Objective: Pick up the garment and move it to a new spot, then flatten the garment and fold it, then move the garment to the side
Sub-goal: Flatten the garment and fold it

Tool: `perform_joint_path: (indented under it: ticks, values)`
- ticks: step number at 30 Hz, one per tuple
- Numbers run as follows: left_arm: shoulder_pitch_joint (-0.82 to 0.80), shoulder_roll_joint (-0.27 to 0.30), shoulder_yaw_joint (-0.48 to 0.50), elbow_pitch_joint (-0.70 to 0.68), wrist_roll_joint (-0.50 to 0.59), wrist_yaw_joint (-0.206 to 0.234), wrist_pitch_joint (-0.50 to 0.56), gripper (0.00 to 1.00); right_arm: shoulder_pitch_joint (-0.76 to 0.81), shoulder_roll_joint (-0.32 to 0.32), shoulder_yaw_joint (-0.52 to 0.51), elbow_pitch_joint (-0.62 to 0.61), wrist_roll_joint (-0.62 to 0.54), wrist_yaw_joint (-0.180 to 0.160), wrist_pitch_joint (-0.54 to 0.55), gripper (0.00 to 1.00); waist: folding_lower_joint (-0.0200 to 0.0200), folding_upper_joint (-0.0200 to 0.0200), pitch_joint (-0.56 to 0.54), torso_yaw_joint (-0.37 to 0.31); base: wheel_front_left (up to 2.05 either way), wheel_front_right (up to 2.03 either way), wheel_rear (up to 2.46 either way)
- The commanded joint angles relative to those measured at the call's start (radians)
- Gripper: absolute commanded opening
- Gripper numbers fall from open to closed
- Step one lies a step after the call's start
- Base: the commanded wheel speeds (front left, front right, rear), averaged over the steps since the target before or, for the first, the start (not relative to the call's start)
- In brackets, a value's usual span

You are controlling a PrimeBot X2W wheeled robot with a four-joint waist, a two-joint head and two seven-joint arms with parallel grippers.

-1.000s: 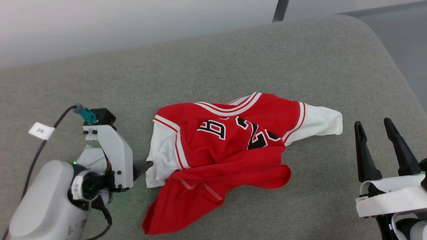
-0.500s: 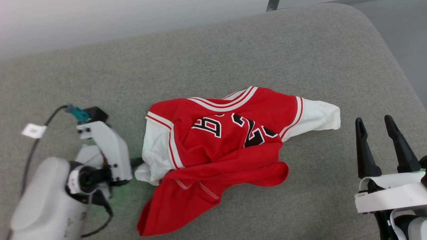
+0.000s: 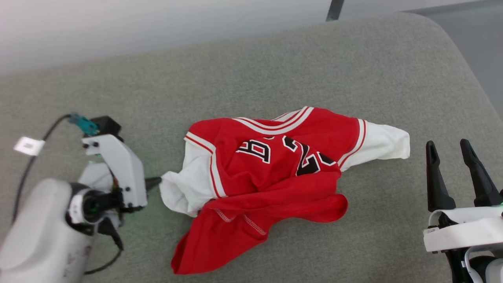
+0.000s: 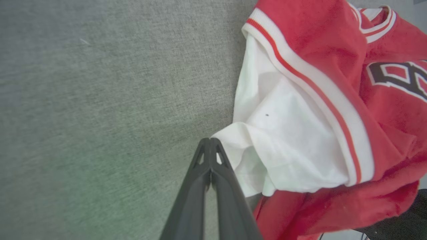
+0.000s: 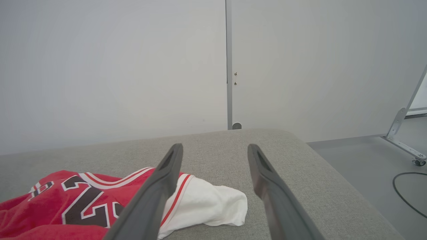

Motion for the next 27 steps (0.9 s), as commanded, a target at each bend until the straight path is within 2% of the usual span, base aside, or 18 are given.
perform_joint_path:
  ticks: [1, 14, 19, 22, 24, 25, 27]
  values:
    - [-0.001, 0.011, 0.009, -0.009, 0.003, 0.006, -0.004, 0.0, 0.011, 0.002, -0.004, -0.002, 0.0, -0.001, 0.002, 1.0, 0.0, 0.0, -0.013, 0.012, 0.0, 0.0, 0.0]
    - [0.107, 0.151, 0.118, -0.104, 0.002, 0.073, -0.014, 0.0, 0.052, -0.008, -0.021, -0.033, -0.01, -0.001, 0.04, 1.0, 0.0, 0.0, -0.07, 0.077, 0.0, 0.0, 0.0]
    - [0.15, 0.147, 0.153, -0.128, -0.03, 0.086, -0.03, 0.0, 0.058, -0.012, -0.024, -0.048, -0.012, -0.001, 0.056, 1.0, 0.0, 0.0, -0.079, 0.099, 0.0, 0.0, 0.0]
    - [0.149, 0.131, 0.151, -0.157, -0.033, 0.073, -0.052, 0.0, 0.057, -0.016, -0.022, -0.055, -0.011, -0.001, 0.064, 1.0, 0.0, 0.0, -0.076, 0.105, 0.0, 0.0, 0.0]
    - [0.142, 0.126, 0.139, -0.175, -0.021, 0.057, -0.066, 0.75, 0.054, -0.018, -0.021, -0.059, -0.01, -0.001, 0.065, 1.0, 0.0, 0.0, -0.073, 0.107, 0.0, 0.0, 0.0]
    - [0.136, 0.121, 0.132, -0.183, -0.019, 0.051, -0.071, 1.0, 0.051, -0.019, -0.02, -0.062, -0.01, -0.001, 0.067, 1.0, 0.0, 0.0, -0.071, 0.107, 0.0, 0.0, 0.0]
    - [0.124, 0.11, 0.114, -0.198, -0.011, 0.035, -0.081, 1.0, 0.046, -0.021, -0.018, -0.066, -0.01, -0.001, 0.069, 1.0, 0.0, 0.0, -0.067, 0.105, 0.0, 0.0, 0.0]
